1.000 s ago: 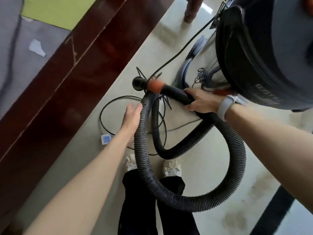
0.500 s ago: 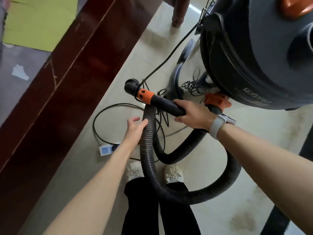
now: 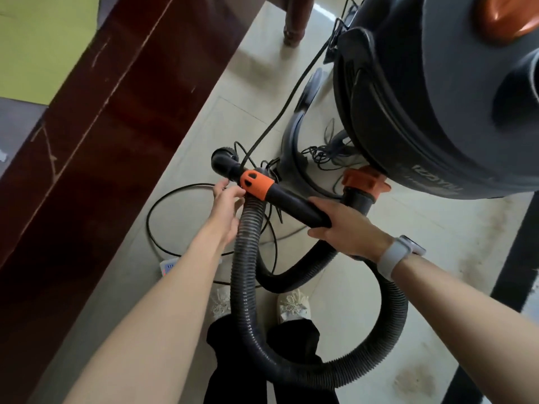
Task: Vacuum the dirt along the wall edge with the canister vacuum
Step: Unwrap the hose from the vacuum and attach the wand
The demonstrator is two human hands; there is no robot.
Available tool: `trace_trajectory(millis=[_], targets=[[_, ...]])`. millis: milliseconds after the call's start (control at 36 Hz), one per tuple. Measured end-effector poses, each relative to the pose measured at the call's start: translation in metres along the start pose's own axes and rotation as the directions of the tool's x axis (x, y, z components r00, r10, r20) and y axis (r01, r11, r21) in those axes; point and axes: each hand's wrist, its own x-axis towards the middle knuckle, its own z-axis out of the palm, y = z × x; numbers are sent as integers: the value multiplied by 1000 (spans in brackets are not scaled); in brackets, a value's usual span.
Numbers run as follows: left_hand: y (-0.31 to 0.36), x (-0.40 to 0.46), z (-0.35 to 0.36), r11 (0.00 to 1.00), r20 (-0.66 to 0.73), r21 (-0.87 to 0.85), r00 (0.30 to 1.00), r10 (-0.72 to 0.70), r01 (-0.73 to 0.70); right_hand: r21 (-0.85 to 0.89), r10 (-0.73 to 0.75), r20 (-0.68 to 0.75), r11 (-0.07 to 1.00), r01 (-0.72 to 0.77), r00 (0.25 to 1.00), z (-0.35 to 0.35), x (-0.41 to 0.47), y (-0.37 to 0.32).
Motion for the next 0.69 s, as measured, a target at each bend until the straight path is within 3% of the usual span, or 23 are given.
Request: trace_trajectory(millis=[111, 194, 333, 472, 556, 639, 694], targets=[[-7, -9, 1, 997, -85, 0, 994, 72, -72, -56, 24, -70, 998, -28, 997, -1, -3, -4], [-8, -21, -2, 998, -63, -52, 998, -21, 18, -68, -24, -89, 998, 18, 996, -5, 0, -14], [-3, -41, 11, 979, -10, 125, 987, -159, 159, -75, -72, -62, 995, 67, 996, -15, 7, -42], [18, -49, 18, 947, 23, 93, 950, -310, 307, -76, -44, -57, 996, 39, 997, -24, 0, -51], [20, -53, 28, 936, 33, 61, 937, -348, 346, 5, -25, -202, 1000, 27, 979, -17, -18, -53], [10, -63, 41, 926, 38, 62, 926, -376, 373, 148, 21, -495, 987, 61, 869, 10, -50, -57], [2, -69, 49, 920, 42, 26, 919, -391, 391, 234, 115, -556, 972, 21, 823, 36, -72, -57]])
